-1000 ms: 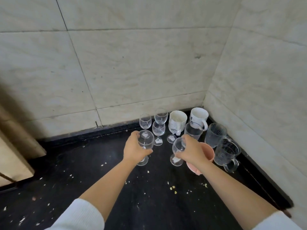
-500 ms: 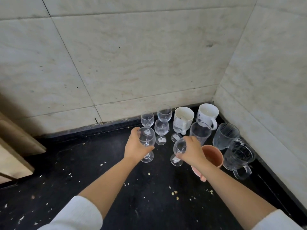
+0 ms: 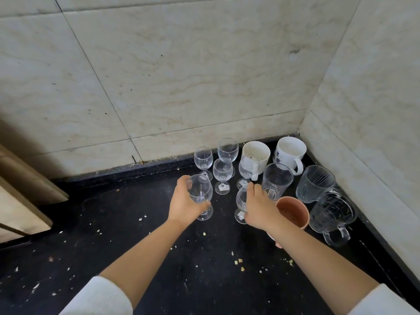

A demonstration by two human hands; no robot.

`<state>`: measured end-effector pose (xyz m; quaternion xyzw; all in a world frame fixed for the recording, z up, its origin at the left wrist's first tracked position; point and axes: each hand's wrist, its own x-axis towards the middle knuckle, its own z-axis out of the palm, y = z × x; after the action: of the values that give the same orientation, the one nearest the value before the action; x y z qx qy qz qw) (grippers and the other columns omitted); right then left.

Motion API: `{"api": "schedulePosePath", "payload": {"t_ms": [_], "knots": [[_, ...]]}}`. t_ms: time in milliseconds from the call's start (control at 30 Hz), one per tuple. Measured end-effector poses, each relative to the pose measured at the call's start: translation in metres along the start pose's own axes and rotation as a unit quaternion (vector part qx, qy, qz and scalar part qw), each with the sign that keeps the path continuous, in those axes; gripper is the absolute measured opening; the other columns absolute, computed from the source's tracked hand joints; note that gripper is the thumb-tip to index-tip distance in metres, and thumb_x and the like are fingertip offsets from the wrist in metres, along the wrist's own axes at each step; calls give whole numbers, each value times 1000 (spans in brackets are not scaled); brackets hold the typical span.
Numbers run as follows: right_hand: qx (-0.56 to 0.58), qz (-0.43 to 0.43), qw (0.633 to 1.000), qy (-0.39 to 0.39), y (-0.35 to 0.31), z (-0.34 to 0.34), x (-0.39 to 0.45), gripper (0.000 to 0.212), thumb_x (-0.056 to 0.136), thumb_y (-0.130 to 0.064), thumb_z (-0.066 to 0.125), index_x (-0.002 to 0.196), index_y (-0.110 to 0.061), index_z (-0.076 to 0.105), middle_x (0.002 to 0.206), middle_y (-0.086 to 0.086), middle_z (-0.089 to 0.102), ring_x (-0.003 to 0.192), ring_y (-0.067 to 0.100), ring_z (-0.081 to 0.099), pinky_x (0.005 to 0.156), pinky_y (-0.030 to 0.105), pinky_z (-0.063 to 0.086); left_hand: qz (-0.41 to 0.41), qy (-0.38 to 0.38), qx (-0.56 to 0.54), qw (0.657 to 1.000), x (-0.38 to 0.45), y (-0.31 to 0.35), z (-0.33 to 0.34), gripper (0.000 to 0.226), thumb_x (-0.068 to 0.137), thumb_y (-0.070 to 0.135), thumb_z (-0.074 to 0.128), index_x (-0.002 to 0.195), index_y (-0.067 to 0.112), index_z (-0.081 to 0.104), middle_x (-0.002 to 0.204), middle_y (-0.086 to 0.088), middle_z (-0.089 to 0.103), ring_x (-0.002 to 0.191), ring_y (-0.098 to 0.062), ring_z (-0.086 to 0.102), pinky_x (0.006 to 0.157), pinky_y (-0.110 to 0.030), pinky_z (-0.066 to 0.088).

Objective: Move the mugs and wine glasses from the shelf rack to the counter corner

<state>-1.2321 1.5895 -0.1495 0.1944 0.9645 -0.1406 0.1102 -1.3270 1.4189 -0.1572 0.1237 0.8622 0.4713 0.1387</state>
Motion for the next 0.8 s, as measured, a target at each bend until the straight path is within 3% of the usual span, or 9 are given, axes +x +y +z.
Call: {"api": "schedulePosePath", "payload": {"t_ms": [100,233,333,500,700,800], "knots": [[-10,-8,1000,-16,0,-3,1,89,80,-10,60,146,-2,1,142,16,26,127,32,39,100,37,42,7,-20,-16,1000,-10,3,5,72,62,18,81,111,35,31,115,13,44,108,-6,47,83,-20,39],[-20,-14,999,-25,2,-4,0,89,80,-1,57,146,-2,-3,143,18,24,115,31,51,89,36,48,11,-66,-29,997,-18,3,15,76,62,14,81,117,31,31,116,11,45,111,-6,46,77,-7,36],[-38,-15,999,-30,3,-5,0,89,81,3,54,147,-4,-6,147,16,18,105,33,59,80,35,49,10,-88,-9,996,-20,2,22,84,61,15,81,129,21,32,118,9,45,114,-8,47,86,-17,38],[-53,-11,998,-36,4,-6,1,90,81,4,53,147,-5,-7,150,15,15,105,32,60,79,35,49,15,-90,36,995,-19,2,23,80,60,19,80,126,23,34,129,1,49,121,-15,50,95,-29,49],[-53,-15,998,-30,6,-6,1,89,81,3,53,147,-7,-6,155,14,9,107,33,59,82,37,50,10,-96,81,992,-19,6,18,79,60,23,80,125,23,35,128,2,50,112,-16,54,86,-27,50],[-46,-26,998,-38,10,-9,-2,89,82,3,52,148,-10,-7,159,9,-1,109,32,59,82,36,49,50,-75,140,986,-23,11,15,77,60,35,80,125,21,42,126,4,48,119,-16,48,93,-23,41]]}}
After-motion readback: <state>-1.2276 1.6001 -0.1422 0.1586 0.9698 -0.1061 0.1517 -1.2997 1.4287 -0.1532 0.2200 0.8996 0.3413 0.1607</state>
